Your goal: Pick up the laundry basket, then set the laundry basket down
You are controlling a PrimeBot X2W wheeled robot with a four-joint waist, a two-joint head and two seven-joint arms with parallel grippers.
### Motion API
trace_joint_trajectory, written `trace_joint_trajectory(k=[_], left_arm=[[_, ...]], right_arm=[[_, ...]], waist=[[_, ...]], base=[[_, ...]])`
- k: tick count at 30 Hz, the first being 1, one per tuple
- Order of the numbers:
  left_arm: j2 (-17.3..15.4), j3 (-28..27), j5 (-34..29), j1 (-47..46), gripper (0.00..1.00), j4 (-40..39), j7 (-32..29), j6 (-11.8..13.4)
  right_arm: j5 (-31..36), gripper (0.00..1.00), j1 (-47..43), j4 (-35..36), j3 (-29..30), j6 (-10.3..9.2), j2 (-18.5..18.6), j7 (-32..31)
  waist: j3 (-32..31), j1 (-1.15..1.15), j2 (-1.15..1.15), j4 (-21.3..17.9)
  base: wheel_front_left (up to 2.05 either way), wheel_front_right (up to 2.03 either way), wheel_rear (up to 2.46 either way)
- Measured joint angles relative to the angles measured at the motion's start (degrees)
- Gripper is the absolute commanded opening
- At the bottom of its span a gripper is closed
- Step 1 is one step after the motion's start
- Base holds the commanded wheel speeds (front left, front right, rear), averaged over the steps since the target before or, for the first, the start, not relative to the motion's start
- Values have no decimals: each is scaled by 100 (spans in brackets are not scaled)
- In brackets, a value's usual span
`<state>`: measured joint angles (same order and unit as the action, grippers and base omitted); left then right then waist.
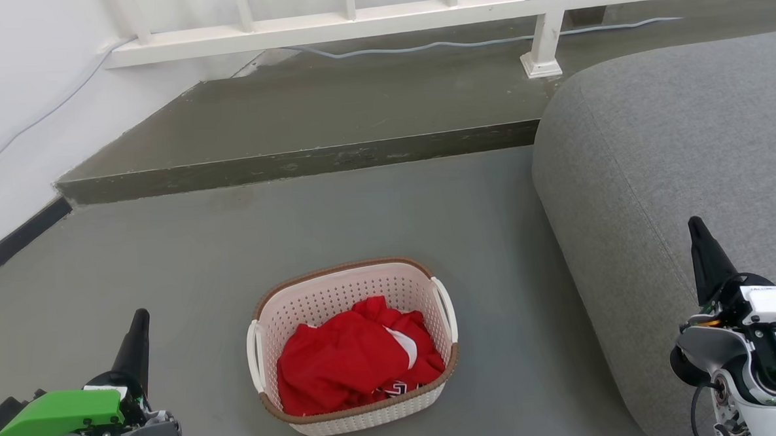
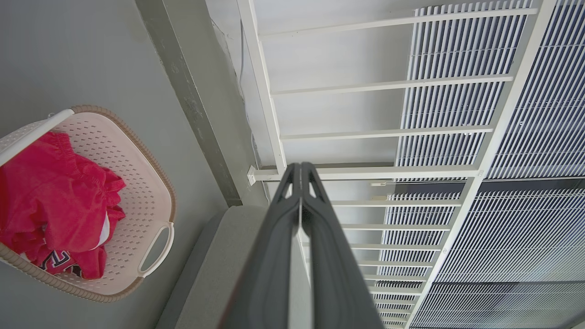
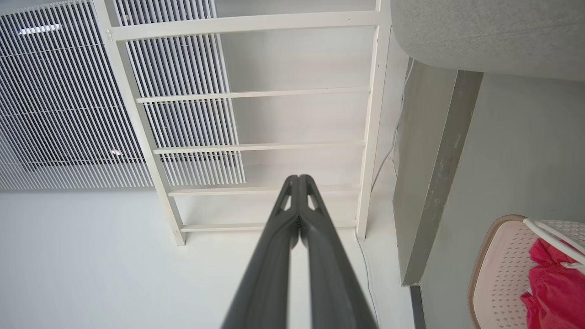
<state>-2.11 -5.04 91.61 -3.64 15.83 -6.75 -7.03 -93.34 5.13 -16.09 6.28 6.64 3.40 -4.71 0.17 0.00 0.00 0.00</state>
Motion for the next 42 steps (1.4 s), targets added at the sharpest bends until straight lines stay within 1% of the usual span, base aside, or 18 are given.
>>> trace_joint_trajectory(k=[42], left_arm=[[0, 2, 0, 0, 0, -1, 0, 0]], right_arm=[[0, 0, -1, 1, 10, 0, -12, -40]], waist=[[0, 0, 0, 0]], base=[[0, 0, 0]])
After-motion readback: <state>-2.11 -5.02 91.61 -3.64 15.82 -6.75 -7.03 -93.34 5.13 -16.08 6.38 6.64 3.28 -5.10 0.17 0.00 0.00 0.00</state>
